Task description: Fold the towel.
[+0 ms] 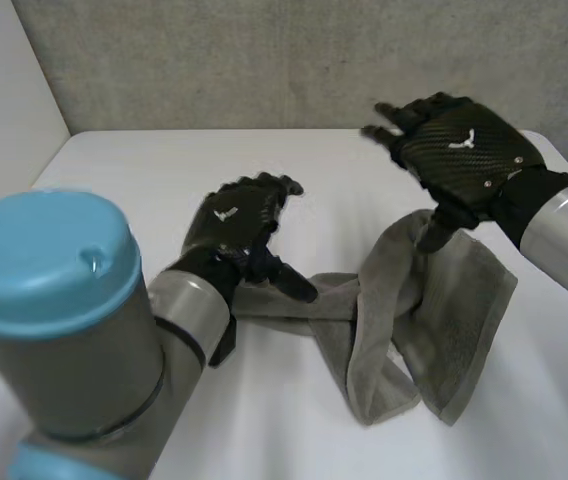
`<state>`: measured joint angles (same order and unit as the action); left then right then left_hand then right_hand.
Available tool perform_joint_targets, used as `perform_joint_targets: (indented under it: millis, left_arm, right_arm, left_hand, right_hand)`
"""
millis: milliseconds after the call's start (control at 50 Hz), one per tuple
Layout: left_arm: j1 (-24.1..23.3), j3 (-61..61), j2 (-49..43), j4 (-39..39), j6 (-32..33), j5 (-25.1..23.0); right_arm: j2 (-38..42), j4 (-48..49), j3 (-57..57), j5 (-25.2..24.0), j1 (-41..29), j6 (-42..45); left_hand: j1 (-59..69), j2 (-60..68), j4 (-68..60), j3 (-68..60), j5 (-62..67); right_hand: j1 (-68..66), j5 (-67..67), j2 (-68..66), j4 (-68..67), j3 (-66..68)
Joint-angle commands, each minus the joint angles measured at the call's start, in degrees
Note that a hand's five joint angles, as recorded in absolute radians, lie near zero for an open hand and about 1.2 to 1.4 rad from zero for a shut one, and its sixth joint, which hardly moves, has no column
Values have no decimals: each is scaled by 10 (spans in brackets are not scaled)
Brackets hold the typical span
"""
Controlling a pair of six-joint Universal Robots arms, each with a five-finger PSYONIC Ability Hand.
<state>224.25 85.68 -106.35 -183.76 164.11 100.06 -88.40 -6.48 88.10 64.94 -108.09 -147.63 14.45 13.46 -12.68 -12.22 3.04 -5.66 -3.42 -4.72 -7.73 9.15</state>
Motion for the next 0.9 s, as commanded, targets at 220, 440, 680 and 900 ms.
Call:
perform_joint_targets:
  millis: [220,440,680,900]
  left_arm:
    - [-128,-33,-135,27,-70,114]
    - [-141,-87,-184,16,-85,117]
    - [-148,-140,-286,-16,-82,117]
    - [-41,-175,-197,-17,31,109]
  right_arm:
    - [111,-22,8,18,2,191]
    - [209,94,16,41,2,203]
    - [303,103,-27,42,2,203]
    - [229,101,-105,37,-12,121]
  left_hand:
    - [5,15,27,22,19]
    - [42,52,27,22,56]
    - [385,395,27,22,399]
    - [655,665,27,22,670]
  right_hand:
    - [-51,27,-60,-23,8]
    - [-133,-56,-142,-23,8]
    - [-625,-547,-634,-23,8]
    - [-743,-666,-753,-23,8]
